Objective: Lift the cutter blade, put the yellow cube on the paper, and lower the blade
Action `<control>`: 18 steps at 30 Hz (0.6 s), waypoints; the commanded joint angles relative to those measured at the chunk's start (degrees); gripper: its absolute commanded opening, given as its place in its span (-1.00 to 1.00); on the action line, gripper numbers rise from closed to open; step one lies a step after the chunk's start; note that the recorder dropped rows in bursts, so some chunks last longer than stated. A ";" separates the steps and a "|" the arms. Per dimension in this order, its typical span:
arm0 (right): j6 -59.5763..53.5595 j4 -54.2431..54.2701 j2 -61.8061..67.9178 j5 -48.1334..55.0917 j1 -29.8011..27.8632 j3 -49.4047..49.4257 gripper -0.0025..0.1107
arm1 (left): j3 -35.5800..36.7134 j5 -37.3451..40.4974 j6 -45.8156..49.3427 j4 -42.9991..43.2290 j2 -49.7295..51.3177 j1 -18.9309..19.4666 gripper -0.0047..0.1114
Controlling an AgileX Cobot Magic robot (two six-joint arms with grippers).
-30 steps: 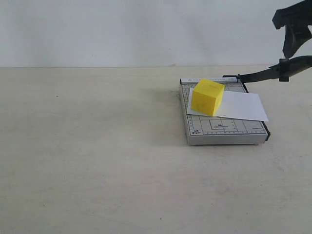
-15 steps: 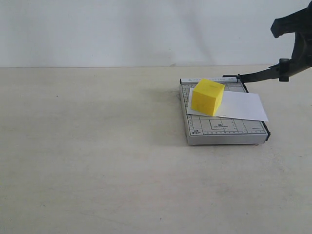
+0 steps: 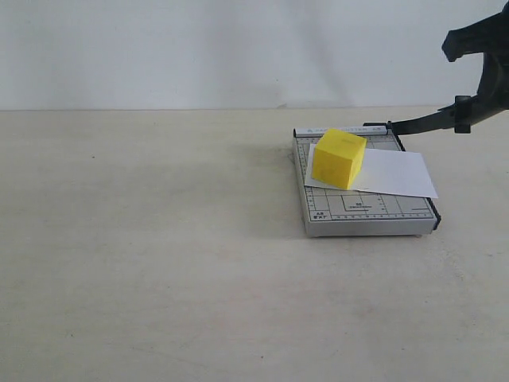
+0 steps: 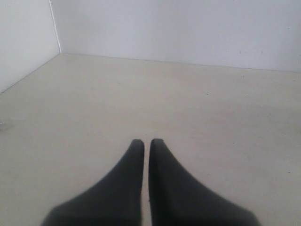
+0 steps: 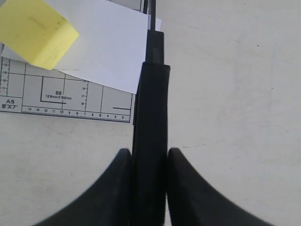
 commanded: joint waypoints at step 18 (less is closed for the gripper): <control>-2.25 5.94 -7.19 -14.84 -0.01 32.30 -0.55 | 0.20 -0.99 0.52 -0.18 -0.15 0.14 -0.84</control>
